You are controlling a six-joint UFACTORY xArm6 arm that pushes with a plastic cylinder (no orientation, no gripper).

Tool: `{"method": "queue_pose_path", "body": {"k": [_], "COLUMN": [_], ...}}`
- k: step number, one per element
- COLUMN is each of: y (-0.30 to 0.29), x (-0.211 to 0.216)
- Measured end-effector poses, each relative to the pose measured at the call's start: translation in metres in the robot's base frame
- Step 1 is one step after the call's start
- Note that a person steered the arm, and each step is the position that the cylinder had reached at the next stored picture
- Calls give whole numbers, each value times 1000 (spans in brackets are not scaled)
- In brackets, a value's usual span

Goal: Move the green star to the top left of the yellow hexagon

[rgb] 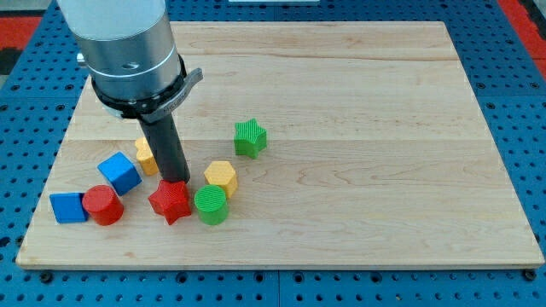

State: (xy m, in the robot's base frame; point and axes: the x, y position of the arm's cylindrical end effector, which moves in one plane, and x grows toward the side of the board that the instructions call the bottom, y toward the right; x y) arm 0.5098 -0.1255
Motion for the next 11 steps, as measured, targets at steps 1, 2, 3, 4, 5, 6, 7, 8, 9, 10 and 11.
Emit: {"method": "queue_pose_path", "body": {"k": [1,2,3,4,5,6,7,8,9,10,11], "y": [-3,-7,-9,-7,-11,-7,49,124,139,110,78], "x": [5,-13,-36,-41,-62,-111,-126,-122,-83,-62,-78]}}
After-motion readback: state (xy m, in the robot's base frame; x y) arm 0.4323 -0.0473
